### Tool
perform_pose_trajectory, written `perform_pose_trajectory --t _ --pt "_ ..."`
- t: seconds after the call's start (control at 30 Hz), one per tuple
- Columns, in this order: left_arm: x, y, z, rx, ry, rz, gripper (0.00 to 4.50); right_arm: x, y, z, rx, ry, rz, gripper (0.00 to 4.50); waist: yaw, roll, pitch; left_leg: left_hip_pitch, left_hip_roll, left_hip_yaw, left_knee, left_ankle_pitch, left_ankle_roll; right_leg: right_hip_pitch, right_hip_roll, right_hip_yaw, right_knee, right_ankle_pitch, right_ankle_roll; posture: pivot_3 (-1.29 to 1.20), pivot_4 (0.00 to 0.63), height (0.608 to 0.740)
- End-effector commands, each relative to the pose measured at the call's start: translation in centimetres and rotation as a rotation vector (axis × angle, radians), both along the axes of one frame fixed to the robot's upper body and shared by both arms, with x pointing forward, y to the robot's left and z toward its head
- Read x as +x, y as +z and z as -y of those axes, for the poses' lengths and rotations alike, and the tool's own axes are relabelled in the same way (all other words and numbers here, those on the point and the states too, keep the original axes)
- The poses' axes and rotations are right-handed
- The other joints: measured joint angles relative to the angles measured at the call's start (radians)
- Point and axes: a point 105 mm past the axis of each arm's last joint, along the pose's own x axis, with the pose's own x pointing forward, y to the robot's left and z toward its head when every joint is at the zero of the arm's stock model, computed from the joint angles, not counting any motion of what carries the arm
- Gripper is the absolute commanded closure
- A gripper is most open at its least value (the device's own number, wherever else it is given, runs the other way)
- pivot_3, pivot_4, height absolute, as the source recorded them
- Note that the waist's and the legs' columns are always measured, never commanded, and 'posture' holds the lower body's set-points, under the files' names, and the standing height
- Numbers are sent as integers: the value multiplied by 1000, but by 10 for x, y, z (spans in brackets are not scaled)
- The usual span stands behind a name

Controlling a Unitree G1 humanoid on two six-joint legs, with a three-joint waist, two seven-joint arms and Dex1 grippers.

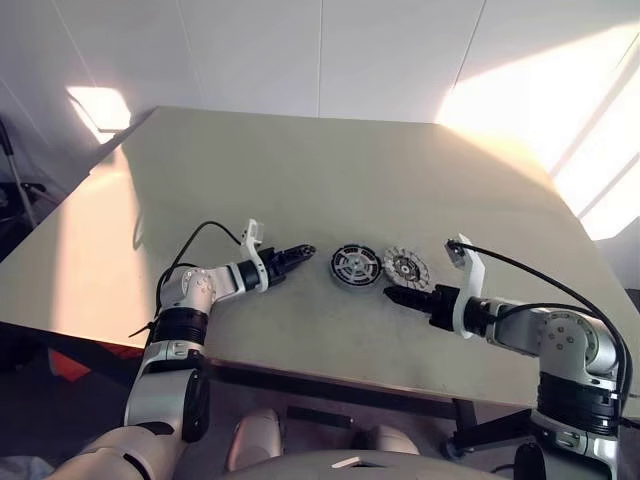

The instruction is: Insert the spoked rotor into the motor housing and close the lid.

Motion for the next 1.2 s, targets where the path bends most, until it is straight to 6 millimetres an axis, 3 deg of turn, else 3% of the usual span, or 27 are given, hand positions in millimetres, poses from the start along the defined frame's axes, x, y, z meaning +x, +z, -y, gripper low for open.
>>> perform_pose_trajectory --t 0.03,0.27,0.67,0.87,0.97,1.1,1.2 --pt "3 0 -6 36 6 3 1030 1 -8 30 -103 -195 -65 767 0 0 0 0 0 0 0 0 0 0 0 0 0 0 0 0 0 740" --pt "3 1 -2 45 -9 9 1030 19 0 36 -59 -376 -52 767 -1 0 0 0 -1 0 -2 4 -6 -1 -1 1 -1 0 0 0 0 740" --pt "0 1 0 60 -30 14 1030 40 10 33 18 -440 11 767 5 0 0 0 -4 0 -13 7 -11 -3 -1 1 -4 1 1 0 0 740" --pt "0 -2 -1 83 -33 13 1030 50 37 10 139 -335 94 767 1 2 0 0 -4 0 -13 7 -12 -4 -1 1 -4 1 1 0 0 740" --pt "1 -3 -1 92 -34 14 1030 50 65 -14 230 -196 186 767 1 2 0 -1 -4 0 -14 7 -12 -5 -1 1 -2 1 1 0 0 740" --pt "2 -5 -1 103 -32 13 1030 37 99 -44 324 14 334 767 9 4 -1 -1 -4 0 -16 7 -12 -7 -1 1 1 1 0 0 0 740" --pt "2 -7 -1 107 -29 12 1030 19 104 -62 311 168 371 767 16 4 -1 -2 -4 0 -16 7 -11 -7 -1 1 0 1 0 0 0 740"
